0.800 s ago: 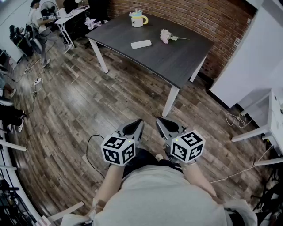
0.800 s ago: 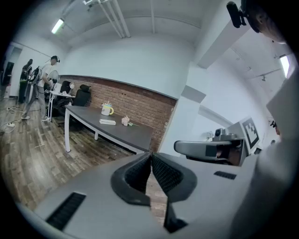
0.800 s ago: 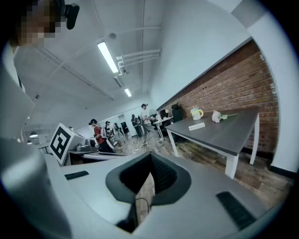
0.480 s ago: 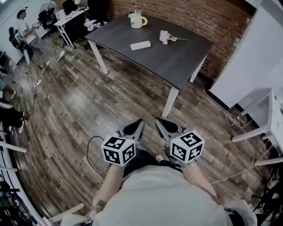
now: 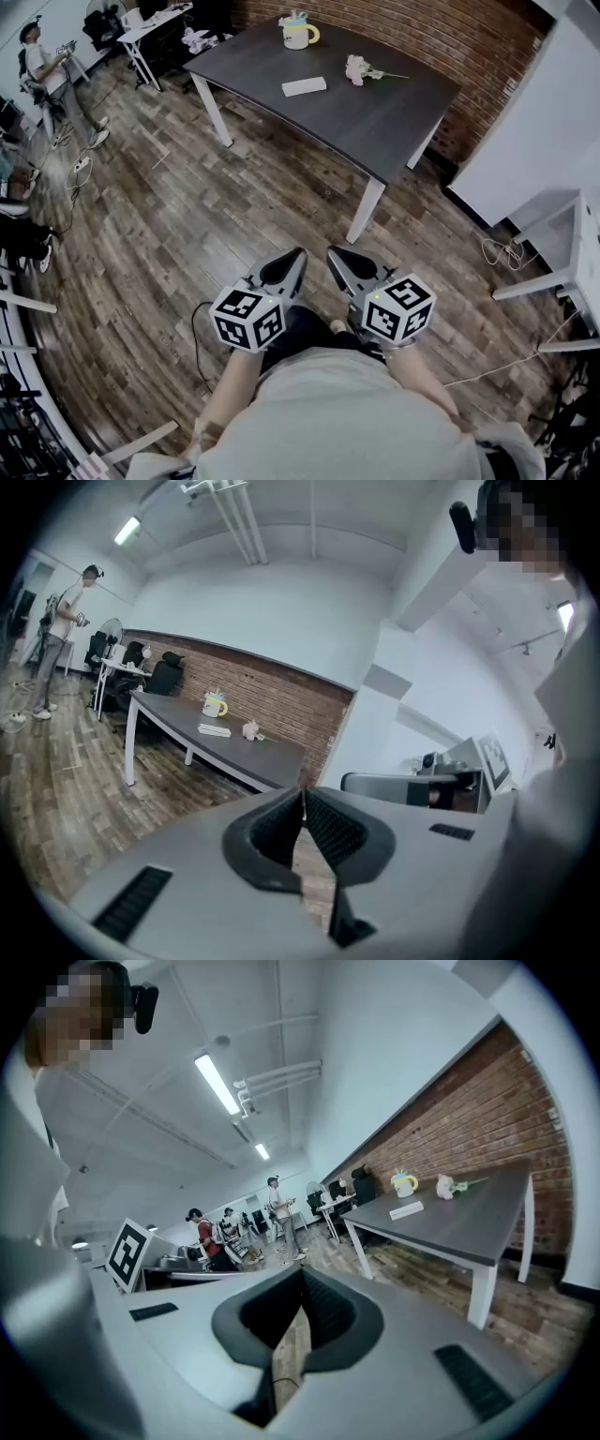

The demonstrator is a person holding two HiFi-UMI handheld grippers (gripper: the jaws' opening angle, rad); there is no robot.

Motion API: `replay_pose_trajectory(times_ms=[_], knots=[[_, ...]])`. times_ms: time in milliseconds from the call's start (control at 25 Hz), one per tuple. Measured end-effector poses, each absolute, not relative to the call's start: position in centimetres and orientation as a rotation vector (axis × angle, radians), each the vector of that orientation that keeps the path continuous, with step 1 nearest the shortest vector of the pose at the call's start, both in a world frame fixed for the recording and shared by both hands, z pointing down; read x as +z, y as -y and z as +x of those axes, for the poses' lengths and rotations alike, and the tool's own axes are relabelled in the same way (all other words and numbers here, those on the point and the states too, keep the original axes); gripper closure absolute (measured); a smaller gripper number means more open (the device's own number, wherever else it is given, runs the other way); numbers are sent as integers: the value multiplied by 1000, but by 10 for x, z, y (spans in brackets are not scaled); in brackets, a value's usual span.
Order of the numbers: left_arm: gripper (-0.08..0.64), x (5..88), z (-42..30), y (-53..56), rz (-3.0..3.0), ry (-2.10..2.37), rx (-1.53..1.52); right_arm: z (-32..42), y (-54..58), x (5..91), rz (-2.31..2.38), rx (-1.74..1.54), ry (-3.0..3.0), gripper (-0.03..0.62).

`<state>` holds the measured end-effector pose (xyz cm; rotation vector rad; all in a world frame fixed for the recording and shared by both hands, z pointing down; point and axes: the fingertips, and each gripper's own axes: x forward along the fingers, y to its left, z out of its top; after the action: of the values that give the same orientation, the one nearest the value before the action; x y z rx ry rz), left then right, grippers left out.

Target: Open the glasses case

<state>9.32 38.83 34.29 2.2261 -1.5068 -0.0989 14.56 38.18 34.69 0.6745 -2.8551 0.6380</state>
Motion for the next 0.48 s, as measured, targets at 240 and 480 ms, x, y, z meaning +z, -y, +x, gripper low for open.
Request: replay_pose_trajectory(times_ms=[240,480], knots=[[531,347,78,-395,2167,1597,-137,143,-385,356,666,670,2827,584],[527,358,80,-387,2171,1590,-62,143,-376,368,661,706,2802,584]])
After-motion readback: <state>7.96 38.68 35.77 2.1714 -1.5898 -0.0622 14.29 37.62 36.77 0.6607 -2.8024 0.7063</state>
